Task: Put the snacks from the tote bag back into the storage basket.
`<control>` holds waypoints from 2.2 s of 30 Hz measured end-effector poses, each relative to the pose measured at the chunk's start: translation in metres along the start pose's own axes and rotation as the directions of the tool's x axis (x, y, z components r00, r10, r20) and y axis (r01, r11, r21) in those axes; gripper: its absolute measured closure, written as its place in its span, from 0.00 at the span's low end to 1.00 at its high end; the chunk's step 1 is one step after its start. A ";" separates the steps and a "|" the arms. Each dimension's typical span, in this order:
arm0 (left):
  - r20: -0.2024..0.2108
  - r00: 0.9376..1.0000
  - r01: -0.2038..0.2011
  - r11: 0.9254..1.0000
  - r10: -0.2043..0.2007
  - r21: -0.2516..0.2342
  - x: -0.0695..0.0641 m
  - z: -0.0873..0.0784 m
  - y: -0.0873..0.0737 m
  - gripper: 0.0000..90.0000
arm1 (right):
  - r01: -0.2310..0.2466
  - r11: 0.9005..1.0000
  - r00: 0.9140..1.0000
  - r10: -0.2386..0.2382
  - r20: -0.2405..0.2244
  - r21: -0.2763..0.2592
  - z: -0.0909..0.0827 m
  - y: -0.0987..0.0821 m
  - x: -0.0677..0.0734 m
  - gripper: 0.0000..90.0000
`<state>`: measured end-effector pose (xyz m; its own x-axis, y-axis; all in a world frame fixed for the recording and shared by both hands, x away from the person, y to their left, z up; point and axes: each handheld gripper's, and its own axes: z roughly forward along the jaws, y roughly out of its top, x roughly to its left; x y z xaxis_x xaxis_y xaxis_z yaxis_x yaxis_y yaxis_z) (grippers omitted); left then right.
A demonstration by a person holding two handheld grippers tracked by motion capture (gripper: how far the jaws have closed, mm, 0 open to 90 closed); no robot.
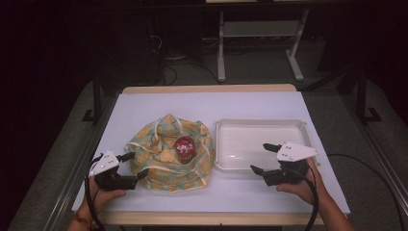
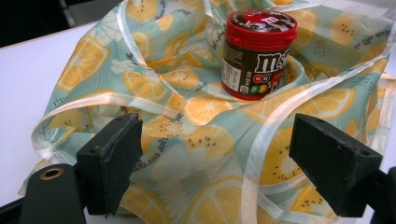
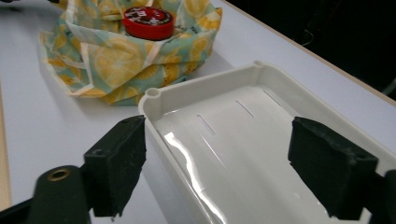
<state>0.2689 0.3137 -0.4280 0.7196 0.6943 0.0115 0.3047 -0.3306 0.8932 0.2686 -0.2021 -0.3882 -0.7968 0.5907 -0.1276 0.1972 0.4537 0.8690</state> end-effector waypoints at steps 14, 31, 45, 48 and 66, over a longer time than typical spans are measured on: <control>0.003 1.000 -0.004 1.000 0.004 0.016 -0.001 0.002 -0.001 0.19 | 0.045 0.998 0.999 -0.044 -0.020 0.046 0.020 0.012 0.005 0.23; -0.003 1.000 0.001 1.000 -0.001 0.010 -0.002 0.001 -0.002 0.19 | 0.120 0.984 0.990 -0.108 -0.094 0.131 0.047 0.029 0.007 0.23; -0.011 1.000 0.001 1.000 -0.001 -0.006 -0.002 0.000 -0.001 0.19 | 0.135 0.983 0.985 -0.120 -0.123 0.126 0.063 0.050 0.004 0.23; -0.010 1.000 -0.001 1.000 0.001 -0.009 -0.003 0.000 -0.001 0.19 | 0.147 0.981 0.982 -0.130 -0.134 0.124 0.069 0.057 0.004 0.24; -0.001 1.000 -0.013 1.000 0.013 -0.028 -0.005 -0.002 0.001 0.19 | 0.237 0.955 0.956 -0.196 -0.220 0.177 0.112 0.095 0.017 0.24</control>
<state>0.2646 0.3106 -0.4262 0.7231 0.6903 0.0237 0.2776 -0.3218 0.9052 0.3377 -0.0740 -0.3620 -0.9256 0.3290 -0.1872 0.1010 0.6913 0.7154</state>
